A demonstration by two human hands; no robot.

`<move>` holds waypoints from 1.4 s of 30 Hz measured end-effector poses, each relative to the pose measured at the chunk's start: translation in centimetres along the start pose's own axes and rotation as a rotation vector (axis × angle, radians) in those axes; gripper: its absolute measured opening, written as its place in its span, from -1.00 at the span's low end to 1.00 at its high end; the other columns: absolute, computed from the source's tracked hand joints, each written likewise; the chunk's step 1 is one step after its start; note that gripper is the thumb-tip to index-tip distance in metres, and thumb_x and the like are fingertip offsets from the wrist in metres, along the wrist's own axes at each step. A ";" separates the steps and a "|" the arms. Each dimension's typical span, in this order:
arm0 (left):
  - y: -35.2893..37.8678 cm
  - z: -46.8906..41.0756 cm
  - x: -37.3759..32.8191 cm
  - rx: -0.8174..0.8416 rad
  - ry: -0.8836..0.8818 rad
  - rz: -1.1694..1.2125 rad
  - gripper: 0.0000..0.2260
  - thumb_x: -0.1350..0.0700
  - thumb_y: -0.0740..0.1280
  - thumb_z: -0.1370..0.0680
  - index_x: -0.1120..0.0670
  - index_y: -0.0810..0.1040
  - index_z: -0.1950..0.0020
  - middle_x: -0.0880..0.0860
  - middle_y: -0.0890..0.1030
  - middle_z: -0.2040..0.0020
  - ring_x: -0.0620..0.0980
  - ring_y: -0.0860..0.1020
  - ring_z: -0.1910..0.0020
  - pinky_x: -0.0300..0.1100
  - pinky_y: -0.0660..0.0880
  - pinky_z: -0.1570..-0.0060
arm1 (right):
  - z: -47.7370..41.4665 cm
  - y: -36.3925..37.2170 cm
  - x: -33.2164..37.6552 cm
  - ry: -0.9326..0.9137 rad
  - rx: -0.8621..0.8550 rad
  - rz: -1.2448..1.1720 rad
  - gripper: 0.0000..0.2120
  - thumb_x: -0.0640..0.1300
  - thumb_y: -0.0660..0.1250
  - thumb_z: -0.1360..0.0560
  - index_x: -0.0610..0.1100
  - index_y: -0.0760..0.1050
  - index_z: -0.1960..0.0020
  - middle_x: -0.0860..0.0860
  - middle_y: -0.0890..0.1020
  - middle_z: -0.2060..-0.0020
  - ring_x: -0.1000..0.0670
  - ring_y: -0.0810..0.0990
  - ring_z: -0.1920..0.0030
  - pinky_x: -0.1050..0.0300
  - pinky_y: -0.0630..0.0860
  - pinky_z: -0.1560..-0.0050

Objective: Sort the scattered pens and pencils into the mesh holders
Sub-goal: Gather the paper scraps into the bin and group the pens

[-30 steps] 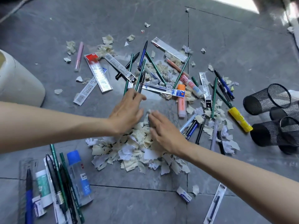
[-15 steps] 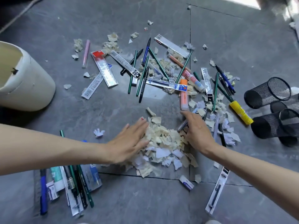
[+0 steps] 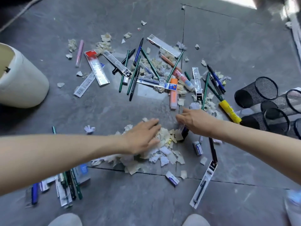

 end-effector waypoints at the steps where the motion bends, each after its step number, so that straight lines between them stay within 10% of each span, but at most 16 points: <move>1: 0.6 0.0 -0.7 -0.059 0.032 -0.028 -0.46 -0.16 -0.05 -0.63 0.05 0.01 -0.55 0.02 -0.05 -0.56 -0.05 -0.12 -0.52 -0.11 -0.23 -0.45 | 0.4 0.3 -0.2 0.002 -0.012 -0.001 -0.78 -0.46 0.26 -0.38 -0.19 0.41 0.09 -0.09 0.55 0.32 -0.07 0.41 0.24 -0.01 0.48 0.39; 6: 2.1 -2.2 -4.6 -0.196 0.165 -0.321 -0.47 -0.13 -0.07 -0.62 0.10 0.12 -0.53 0.09 0.11 -0.55 0.02 0.03 -0.53 0.03 -0.13 -0.46 | 1.3 2.0 -0.2 -0.004 0.043 0.111 -0.74 -0.32 0.25 -0.38 -0.15 0.43 -0.06 -0.06 0.49 0.03 -0.09 0.41 0.00 0.00 0.43 0.07; 15: 2.7 -2.0 -5.0 -0.288 0.073 -0.570 -0.52 -0.04 0.01 -0.58 0.21 0.58 -0.20 0.18 0.58 -0.20 0.15 0.48 -0.28 0.11 0.26 -0.35 | 3.3 2.9 -1.0 0.046 0.053 0.189 -0.73 -0.35 0.15 -0.39 -0.20 0.43 -0.06 -0.12 0.47 -0.02 -0.13 0.39 -0.03 0.05 0.29 0.13; 22: 7.1 0.5 -10.6 -0.157 0.716 -0.507 -0.59 -0.08 0.01 -0.61 0.00 0.46 -0.34 0.03 0.46 -0.37 -0.01 0.39 -0.37 0.03 0.26 -0.36 | 4.9 3.9 0.4 0.095 0.023 0.183 -0.62 -0.21 -0.08 -0.45 -0.15 0.41 -0.13 -0.10 0.46 -0.19 -0.15 0.42 -0.16 -0.01 0.35 -0.10; 28: 6.3 0.5 -6.6 -0.116 0.437 -0.636 -0.47 -0.15 -0.14 -0.62 0.07 0.21 -0.51 0.03 0.17 -0.52 -0.01 0.09 -0.51 0.18 -0.23 -0.45 | 5.7 4.2 1.7 0.180 0.061 0.168 -0.59 -0.29 0.15 -0.39 -0.17 0.37 -0.24 -0.15 0.38 -0.29 -0.18 0.38 -0.22 -0.04 0.36 -0.15; 31: 4.0 0.8 -5.2 -0.270 0.268 -0.658 -0.50 -0.11 -0.03 -0.61 0.12 0.44 -0.39 0.13 0.31 -0.46 0.07 0.23 -0.47 0.16 -0.02 -0.41 | 6.3 3.5 2.9 0.185 0.046 0.129 -0.53 -0.23 0.02 -0.36 -0.25 0.43 -0.22 -0.26 0.43 -0.27 -0.27 0.45 -0.18 -0.12 0.43 -0.12; 38: 7.1 3.5 -9.7 -0.274 0.564 -0.712 -0.71 0.11 0.15 -0.51 -0.02 0.61 -0.12 0.06 0.48 -0.35 0.01 0.39 -0.38 0.10 0.16 -0.41 | 6.3 3.6 4.5 0.220 -0.009 0.085 -0.54 -0.29 0.27 -0.42 -0.24 0.40 -0.32 -0.28 0.40 -0.34 -0.27 0.44 -0.26 -0.10 0.40 -0.18; 42: 6.2 4.3 -10.0 -0.318 0.489 -0.691 -0.72 0.18 0.11 -0.49 -0.02 0.61 0.07 0.03 0.60 -0.18 -0.02 0.50 -0.28 0.03 0.21 -0.38 | 5.7 4.3 5.5 0.236 -0.013 -0.068 -0.41 -0.04 0.21 -0.55 -0.19 0.13 -0.50 -0.30 0.10 -0.49 -0.24 0.17 -0.47 -0.08 0.17 -0.43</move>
Point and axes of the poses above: each hand's wrist, its own z-axis away from the middle knuckle, its own y-axis out of the palm, x = y × z, the point moved 5 cm from there along -z, towards the middle knuckle
